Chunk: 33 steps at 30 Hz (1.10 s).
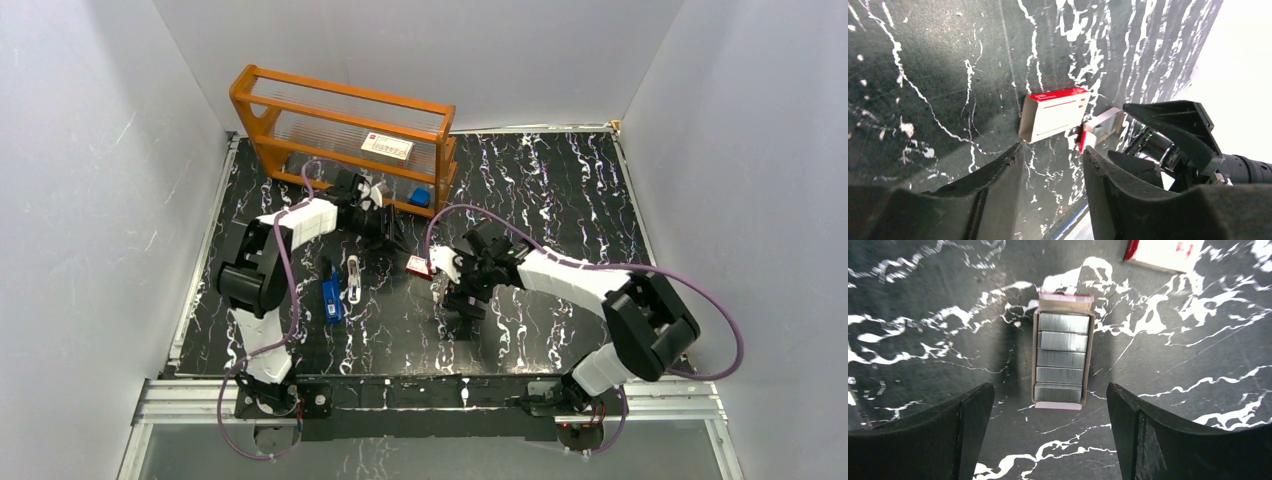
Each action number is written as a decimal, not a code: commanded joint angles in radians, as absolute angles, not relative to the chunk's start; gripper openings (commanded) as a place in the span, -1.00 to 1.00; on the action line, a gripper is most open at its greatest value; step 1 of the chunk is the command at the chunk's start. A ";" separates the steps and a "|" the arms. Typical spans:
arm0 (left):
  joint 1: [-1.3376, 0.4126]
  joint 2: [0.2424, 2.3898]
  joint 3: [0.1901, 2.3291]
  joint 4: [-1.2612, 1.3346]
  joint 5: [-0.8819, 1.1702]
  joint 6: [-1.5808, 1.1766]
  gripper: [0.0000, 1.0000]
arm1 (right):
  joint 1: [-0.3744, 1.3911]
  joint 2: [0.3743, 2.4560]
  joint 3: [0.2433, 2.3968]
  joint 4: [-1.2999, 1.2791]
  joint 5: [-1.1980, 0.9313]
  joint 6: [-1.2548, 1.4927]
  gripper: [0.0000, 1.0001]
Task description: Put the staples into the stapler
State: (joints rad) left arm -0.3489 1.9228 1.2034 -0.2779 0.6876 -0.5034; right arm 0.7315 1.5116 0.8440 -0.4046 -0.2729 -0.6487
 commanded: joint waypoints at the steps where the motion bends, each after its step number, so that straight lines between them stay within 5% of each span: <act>1: -0.319 1.771 1.261 -0.331 0.695 -0.506 -0.03 | 0.710 1.374 0.879 -0.317 -0.354 -0.561 0.84; 7: -0.291 1.616 1.260 -0.465 0.539 -0.456 0.34 | 0.702 1.273 0.838 -0.149 -0.167 -0.277 0.74; 13: -0.281 1.386 1.139 -0.649 0.111 -0.440 0.61 | 0.711 1.356 0.934 -0.291 -0.115 0.099 0.49; 19: -0.281 1.243 1.009 -0.790 -0.119 -0.502 0.68 | 0.857 1.327 0.842 -0.109 -0.040 0.269 0.66; 26: -0.281 1.257 0.958 -0.704 -0.125 -0.574 0.65 | 0.984 1.445 0.927 -0.111 0.061 0.402 0.67; 30: -0.281 1.381 0.995 -0.679 -0.175 -0.602 0.23 | 1.002 1.476 0.947 -0.094 0.025 0.435 0.53; 33: -0.281 1.436 0.987 -0.632 -0.213 -0.605 0.10 | 1.008 1.476 0.941 -0.087 0.015 0.439 0.51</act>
State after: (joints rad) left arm -0.2832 1.3857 0.9661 -0.6773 -0.1249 -0.5770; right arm 0.9985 1.4841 0.8970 -0.1467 0.0162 0.3920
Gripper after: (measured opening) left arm 0.576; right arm 0.763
